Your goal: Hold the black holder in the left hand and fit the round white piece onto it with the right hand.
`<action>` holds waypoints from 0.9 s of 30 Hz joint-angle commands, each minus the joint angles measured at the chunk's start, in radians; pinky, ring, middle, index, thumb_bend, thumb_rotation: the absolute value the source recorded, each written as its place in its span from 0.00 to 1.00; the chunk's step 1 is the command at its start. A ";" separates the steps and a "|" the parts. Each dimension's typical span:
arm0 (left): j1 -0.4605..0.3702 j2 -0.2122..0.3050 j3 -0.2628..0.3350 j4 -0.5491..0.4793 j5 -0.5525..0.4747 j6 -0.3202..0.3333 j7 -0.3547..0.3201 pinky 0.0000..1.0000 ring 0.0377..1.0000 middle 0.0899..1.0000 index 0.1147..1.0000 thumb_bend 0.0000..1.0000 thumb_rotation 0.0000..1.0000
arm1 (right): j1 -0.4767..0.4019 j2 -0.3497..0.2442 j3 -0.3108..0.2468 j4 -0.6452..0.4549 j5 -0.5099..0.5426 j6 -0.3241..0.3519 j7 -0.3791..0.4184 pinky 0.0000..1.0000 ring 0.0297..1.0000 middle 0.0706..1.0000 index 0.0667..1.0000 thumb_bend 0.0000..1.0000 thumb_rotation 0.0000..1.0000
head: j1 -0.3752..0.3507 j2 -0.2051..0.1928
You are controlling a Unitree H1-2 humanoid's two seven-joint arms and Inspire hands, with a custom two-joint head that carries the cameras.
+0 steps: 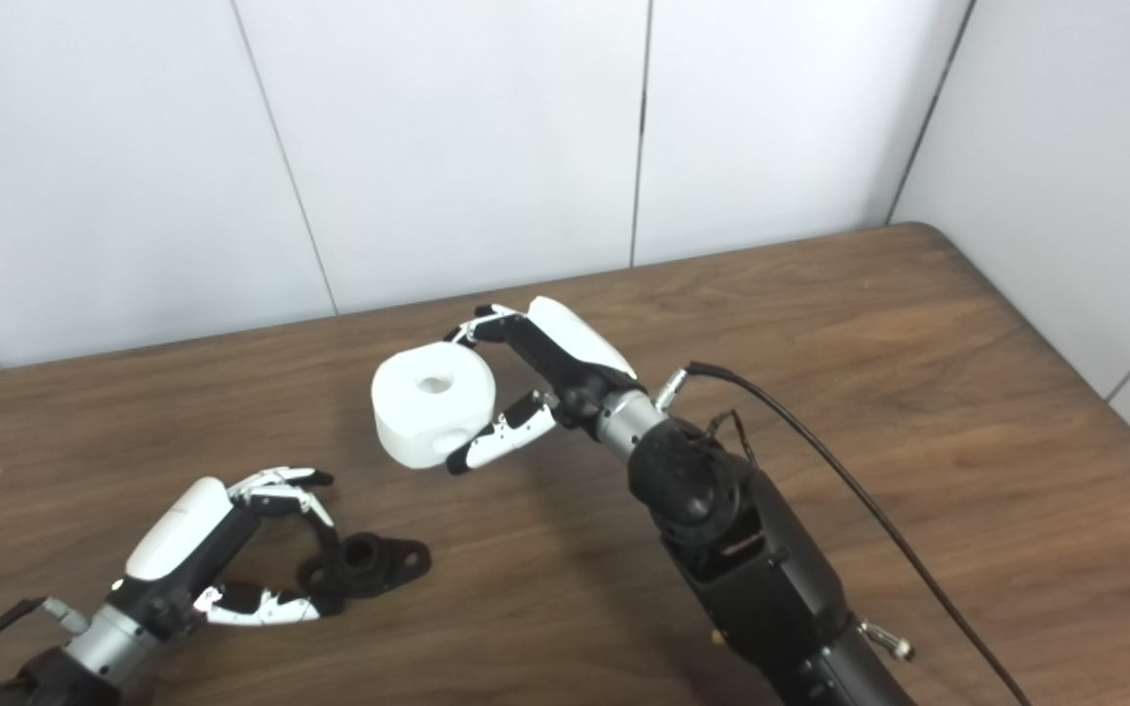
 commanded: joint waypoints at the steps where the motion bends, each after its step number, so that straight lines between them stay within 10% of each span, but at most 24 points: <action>1: -0.002 0.000 -0.003 -0.002 0.045 0.023 -0.044 0.86 0.82 0.62 0.42 0.52 0.05 | -0.024 -0.012 -0.006 -0.053 0.007 0.007 0.011 1.00 0.93 0.77 0.45 0.52 0.15 | 0.005 0.005; 27: 0.010 -0.062 0.003 -0.037 0.109 0.111 -0.093 0.91 0.85 0.63 0.42 0.52 0.05 | -0.026 -0.044 0.054 -0.190 0.038 0.117 0.178 1.00 0.94 0.77 0.45 0.52 0.15 | 0.131 0.062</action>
